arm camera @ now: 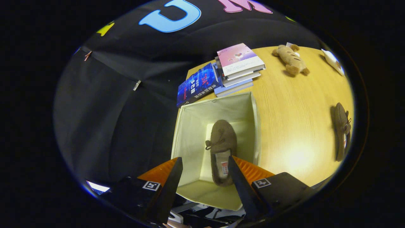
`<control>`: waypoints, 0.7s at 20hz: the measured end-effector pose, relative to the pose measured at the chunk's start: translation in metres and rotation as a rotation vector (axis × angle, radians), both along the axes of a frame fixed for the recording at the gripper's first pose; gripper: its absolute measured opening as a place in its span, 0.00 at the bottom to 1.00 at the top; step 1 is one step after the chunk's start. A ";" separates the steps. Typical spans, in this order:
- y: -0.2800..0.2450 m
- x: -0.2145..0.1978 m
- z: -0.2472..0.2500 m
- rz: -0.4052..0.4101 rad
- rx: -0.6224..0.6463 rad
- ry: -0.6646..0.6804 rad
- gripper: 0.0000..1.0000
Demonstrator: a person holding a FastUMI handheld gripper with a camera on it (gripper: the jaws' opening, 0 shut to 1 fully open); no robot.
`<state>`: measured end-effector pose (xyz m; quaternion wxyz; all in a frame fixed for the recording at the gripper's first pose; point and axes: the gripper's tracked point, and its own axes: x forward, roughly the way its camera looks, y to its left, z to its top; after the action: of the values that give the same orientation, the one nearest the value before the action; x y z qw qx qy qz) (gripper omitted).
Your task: Open the storage box then place both shoes into the box .Put the left shoe in first, then the right shoe, with the right side of both shoes facing outward in a uniform manner.
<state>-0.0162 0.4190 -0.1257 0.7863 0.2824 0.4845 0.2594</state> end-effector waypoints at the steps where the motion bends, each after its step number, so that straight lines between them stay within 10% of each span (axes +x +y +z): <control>1: -0.015 -0.001 0.007 0.009 -0.003 -0.032 0.90; 14: -0.319 -0.013 -0.070 -0.023 -0.396 -0.215 0.90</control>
<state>-0.0293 0.1003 -0.1961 0.8764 0.0986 0.4361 0.1788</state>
